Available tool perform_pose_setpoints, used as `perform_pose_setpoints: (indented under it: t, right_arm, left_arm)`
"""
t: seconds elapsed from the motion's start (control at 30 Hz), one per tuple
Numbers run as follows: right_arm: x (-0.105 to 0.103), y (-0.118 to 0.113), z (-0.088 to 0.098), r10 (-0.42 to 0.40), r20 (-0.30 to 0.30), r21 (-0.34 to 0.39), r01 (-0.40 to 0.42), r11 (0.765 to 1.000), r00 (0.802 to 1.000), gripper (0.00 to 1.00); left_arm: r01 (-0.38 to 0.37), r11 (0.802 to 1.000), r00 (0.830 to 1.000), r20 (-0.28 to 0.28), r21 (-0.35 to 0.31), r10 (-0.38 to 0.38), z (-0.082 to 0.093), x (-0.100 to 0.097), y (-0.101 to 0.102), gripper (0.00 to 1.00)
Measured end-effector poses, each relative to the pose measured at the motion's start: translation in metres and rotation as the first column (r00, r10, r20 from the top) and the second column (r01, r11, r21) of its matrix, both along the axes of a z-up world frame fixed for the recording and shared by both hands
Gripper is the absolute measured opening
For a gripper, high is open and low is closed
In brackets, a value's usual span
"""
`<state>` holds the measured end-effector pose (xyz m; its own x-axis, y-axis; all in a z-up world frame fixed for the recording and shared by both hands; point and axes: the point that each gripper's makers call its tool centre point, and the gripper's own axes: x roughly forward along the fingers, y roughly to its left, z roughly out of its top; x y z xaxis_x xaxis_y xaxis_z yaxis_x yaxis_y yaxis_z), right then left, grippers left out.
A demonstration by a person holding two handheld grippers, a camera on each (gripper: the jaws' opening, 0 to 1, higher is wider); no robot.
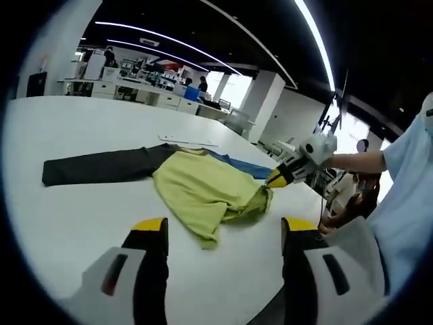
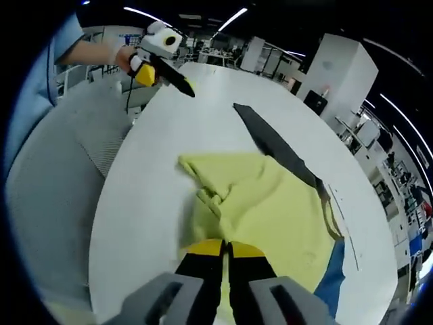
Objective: Fold the garment on the visible template until the final outline fits inside the template.
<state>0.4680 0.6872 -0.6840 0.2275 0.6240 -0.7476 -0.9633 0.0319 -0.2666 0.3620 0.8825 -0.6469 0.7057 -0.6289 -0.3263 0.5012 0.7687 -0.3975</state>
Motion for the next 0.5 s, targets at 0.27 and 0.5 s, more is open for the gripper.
perform_pose_setpoints:
  t: [0.27, 0.5]
  right_arm:
    - [0.052, 0.004, -0.007, -0.04, 0.025, -0.054, 0.042, 0.998, 0.999, 0.0]
    - [0.09, -0.001, -0.036, -0.169, -0.014, -0.101, 0.167, 0.981, 0.985, 0.0]
  left_arm:
    - [-0.01, 1.0, 1.0, -0.002, -0.006, 0.01, -0.001, -0.005, 0.0, 0.62]
    - [-0.038, 0.999, 0.999, -0.004, -0.011, 0.038, 0.0, -0.011, 0.009, 0.6]
